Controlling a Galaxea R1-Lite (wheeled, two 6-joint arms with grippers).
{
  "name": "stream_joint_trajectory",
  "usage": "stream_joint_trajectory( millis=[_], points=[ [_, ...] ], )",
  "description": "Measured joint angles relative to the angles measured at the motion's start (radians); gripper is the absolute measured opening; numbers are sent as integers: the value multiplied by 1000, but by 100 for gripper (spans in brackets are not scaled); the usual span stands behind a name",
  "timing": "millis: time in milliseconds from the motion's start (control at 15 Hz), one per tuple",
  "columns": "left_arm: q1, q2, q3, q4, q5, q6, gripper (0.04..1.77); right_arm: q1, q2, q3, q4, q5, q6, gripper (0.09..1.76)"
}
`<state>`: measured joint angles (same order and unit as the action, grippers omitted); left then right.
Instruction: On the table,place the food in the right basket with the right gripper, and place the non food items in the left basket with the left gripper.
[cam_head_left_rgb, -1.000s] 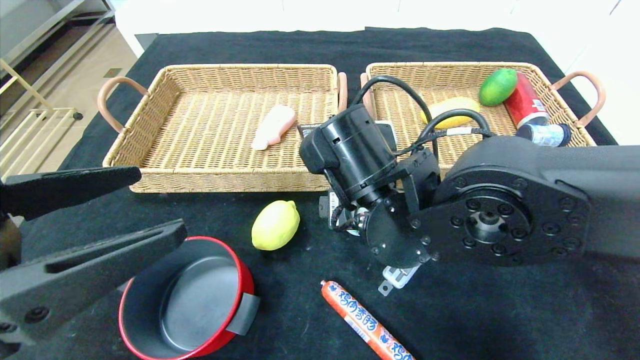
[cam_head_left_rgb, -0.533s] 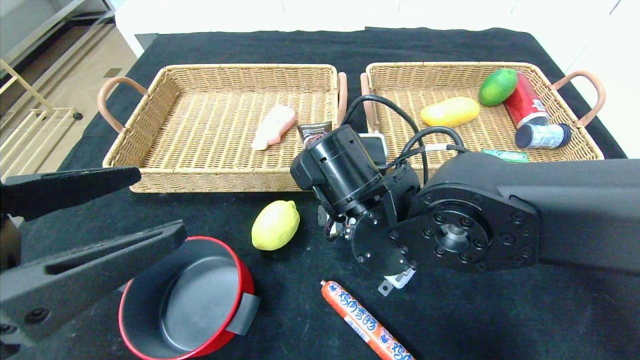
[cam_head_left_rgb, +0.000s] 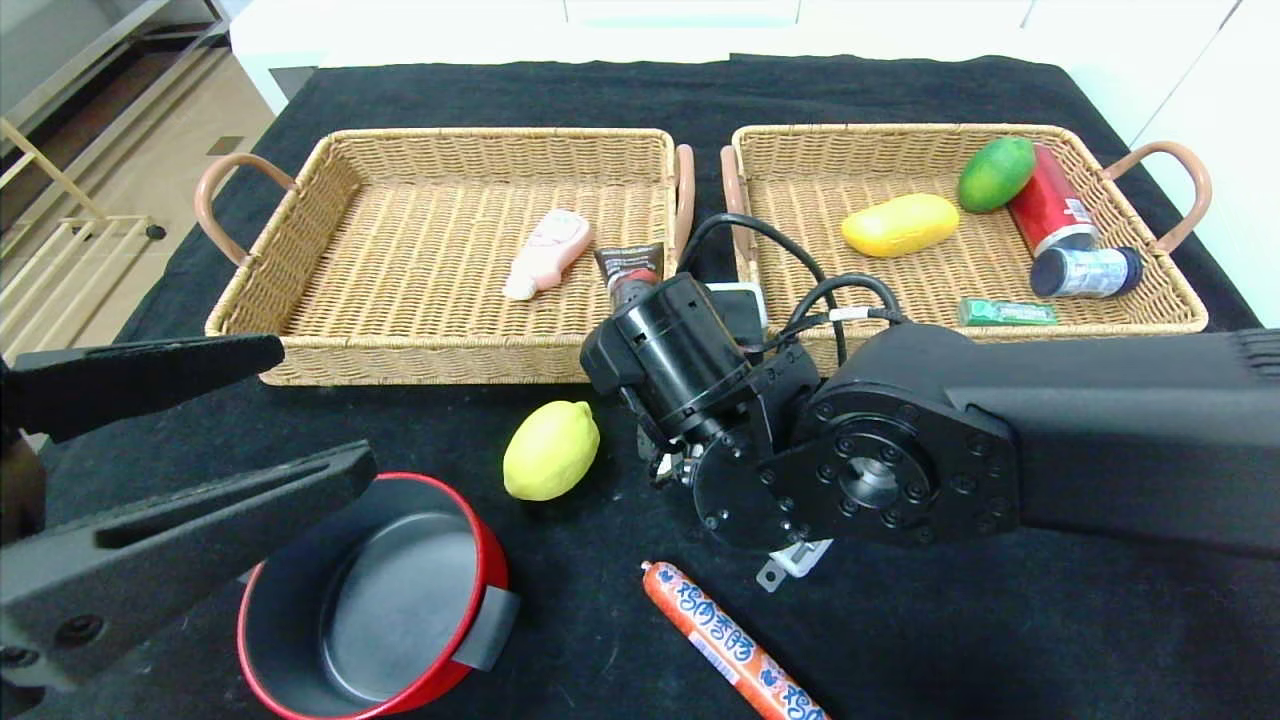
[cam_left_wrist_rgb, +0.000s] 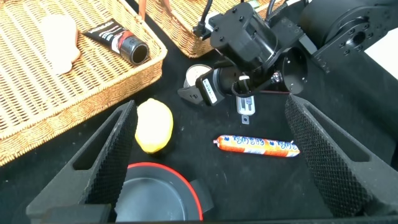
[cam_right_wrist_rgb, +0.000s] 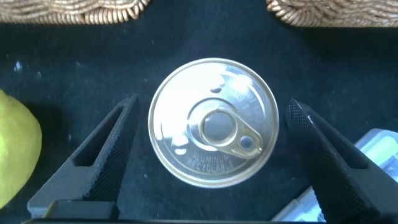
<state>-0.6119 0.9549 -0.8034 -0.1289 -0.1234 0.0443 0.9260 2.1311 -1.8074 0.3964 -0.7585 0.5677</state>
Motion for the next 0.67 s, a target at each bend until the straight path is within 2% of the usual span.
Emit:
stream_joint_trajectory(
  millis=[400,467,600,667],
  points=[
    [0,1,0,0,0,1,172,-4,12,-5,-21,-1,0,170],
    [0,1,0,0,0,1,172,-5,13,-5,-21,-1,0,162],
    [0,2,1,0,0,1,172,-7,16,-5,-21,-1,0,129],
    [-1,3,1,0,0,2,172,-7,17,-6,-21,-1,0,120]
  ],
)
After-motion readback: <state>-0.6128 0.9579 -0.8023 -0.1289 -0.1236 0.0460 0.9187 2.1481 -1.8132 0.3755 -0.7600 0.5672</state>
